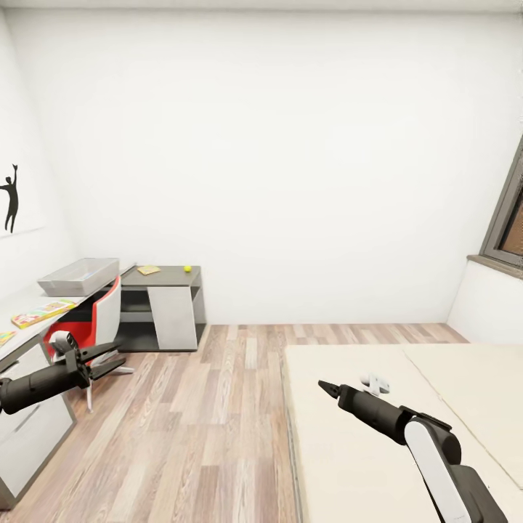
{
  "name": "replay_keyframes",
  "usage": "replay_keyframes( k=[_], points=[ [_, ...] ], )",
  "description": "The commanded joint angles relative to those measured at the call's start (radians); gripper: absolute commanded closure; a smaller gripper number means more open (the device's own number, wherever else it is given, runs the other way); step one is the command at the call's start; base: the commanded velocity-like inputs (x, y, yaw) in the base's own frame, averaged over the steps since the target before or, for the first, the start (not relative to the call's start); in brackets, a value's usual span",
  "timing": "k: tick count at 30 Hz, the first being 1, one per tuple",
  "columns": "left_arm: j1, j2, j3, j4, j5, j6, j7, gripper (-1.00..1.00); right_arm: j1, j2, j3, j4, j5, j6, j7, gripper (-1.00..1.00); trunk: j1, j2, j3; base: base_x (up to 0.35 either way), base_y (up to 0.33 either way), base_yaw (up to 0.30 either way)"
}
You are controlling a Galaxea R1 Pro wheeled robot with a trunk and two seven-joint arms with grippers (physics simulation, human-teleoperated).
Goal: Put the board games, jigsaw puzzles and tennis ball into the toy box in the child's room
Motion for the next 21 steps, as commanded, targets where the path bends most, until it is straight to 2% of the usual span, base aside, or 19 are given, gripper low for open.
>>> replay_keyframes(
  k=[1, 21],
  points=[
    [-0.001, 0.001, -0.004, 0.001, 0.007, 0.005, -0.001, -1.00, 0.000, 0.000, -0.002, 0.000, 0.006, 0.005, 0.008, -1.00, 0.000, -0.001, 0.000, 0.000, -0.295, 0.000],
    [-0.001, 0.001, -0.004, 0.001, 0.007, 0.005, -0.001, -1.00, 0.000, 0.000, -0.002, 0.000, 0.006, 0.005, 0.009, -1.00, 0.000, -0.001, 0.000, 0.000, -0.304, 0.000]
  ],
)
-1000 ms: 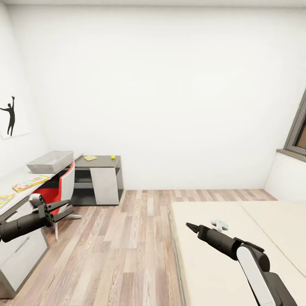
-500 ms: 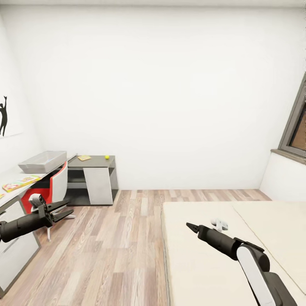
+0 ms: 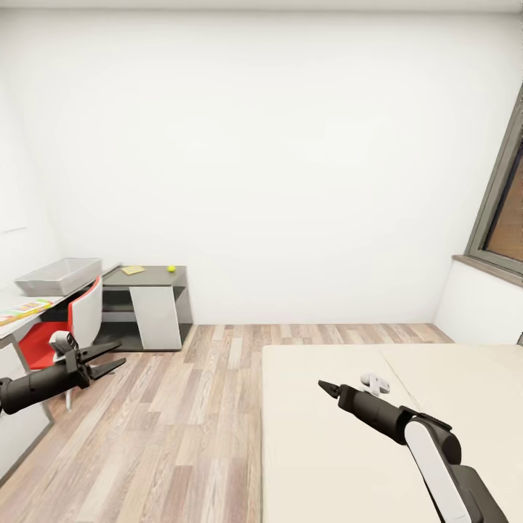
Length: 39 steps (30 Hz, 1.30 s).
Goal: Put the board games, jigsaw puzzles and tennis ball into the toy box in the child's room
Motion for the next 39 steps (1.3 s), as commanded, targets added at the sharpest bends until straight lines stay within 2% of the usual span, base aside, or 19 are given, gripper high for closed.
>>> replay_keyframes(
  k=[1, 39],
  points=[
    [-0.001, 0.001, -0.004, 0.001, 0.007, 0.005, -0.001, -1.00, 0.000, 0.000, -0.002, 0.000, 0.006, 0.005, 0.008, -1.00, 0.000, -0.001, 0.000, 0.000, -0.305, 0.000],
    [-0.001, 0.001, -0.004, 0.000, 0.007, 0.005, -0.001, -1.00, 0.000, 0.000, -0.002, 0.000, 0.006, 0.005, 0.006, -1.00, 0.000, -0.001, 0.000, 0.000, -0.305, 0.000]
  ],
)
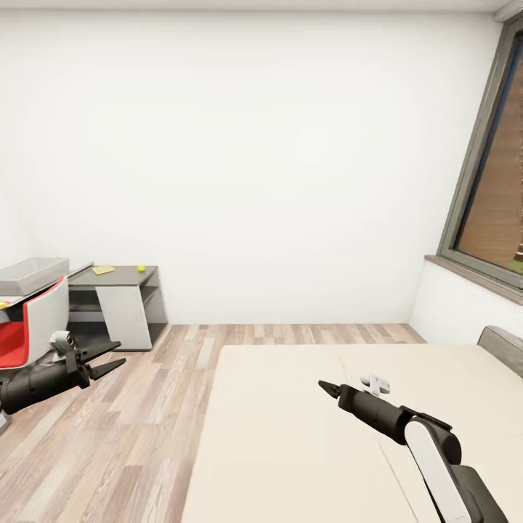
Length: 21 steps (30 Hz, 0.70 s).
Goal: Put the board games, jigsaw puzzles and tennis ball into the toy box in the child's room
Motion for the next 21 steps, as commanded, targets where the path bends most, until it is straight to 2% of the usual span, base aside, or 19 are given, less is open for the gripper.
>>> replay_keyframes(
  k=[1, 21],
  points=[
    [-0.001, 0.001, -0.004, 0.001, 0.007, 0.005, -0.001, -1.00, 0.000, 0.000, -0.002, 0.000, 0.006, 0.005, 0.008, -1.00, 0.000, -0.001, 0.000, 0.000, -0.305, 0.000],
    [-0.001, 0.001, -0.004, 0.001, 0.007, 0.005, -0.001, -1.00, 0.000, 0.000, -0.002, 0.000, 0.005, 0.005, 0.008, -1.00, 0.000, -0.001, 0.000, 0.000, -0.305, 0.000]
  ],
)
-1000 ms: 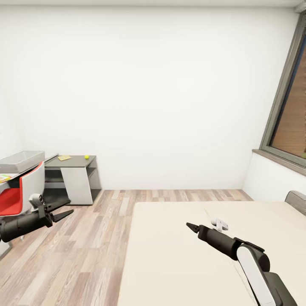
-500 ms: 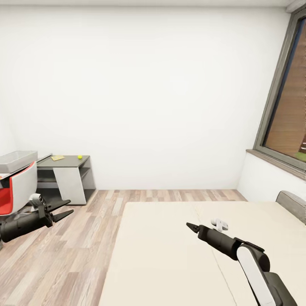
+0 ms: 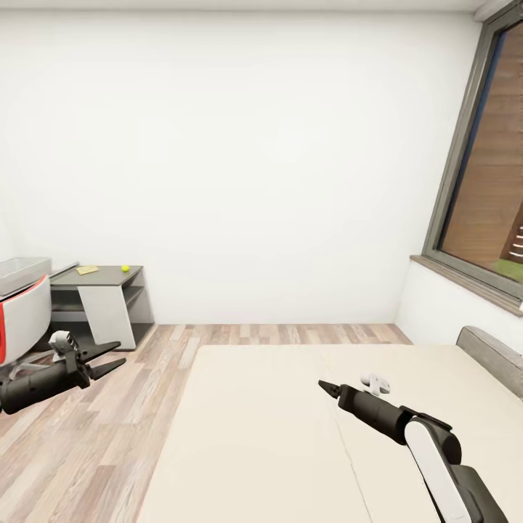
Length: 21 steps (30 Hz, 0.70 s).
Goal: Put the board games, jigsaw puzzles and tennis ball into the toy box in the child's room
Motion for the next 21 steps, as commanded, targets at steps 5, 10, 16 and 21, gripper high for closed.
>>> replay_keyframes(
  k=[5, 10, 16, 21],
  points=[
    [-0.001, 0.001, -0.003, 0.001, 0.006, 0.005, -0.001, -1.00, 0.000, 0.000, -0.002, 0.000, 0.006, 0.005, 0.008, -1.00, 0.000, -0.001, 0.000, 0.000, -0.305, 0.000],
    [-0.001, 0.001, -0.003, 0.001, 0.006, 0.005, -0.001, -1.00, 0.000, 0.000, -0.002, 0.000, 0.006, 0.005, 0.008, -1.00, 0.000, -0.001, 0.000, 0.000, -0.304, 0.000],
    [-0.001, 0.001, -0.004, 0.000, 0.006, 0.005, -0.001, -1.00, 0.000, 0.000, -0.002, 0.000, 0.006, 0.005, 0.008, -1.00, 0.000, -0.001, 0.000, 0.000, -0.304, 0.000],
    [-0.001, 0.001, -0.004, 0.001, 0.007, 0.005, -0.001, -1.00, 0.000, 0.000, -0.002, 0.000, 0.006, 0.005, 0.009, -1.00, 0.000, -0.001, 0.000, 0.000, -0.305, 0.000]
  ],
)
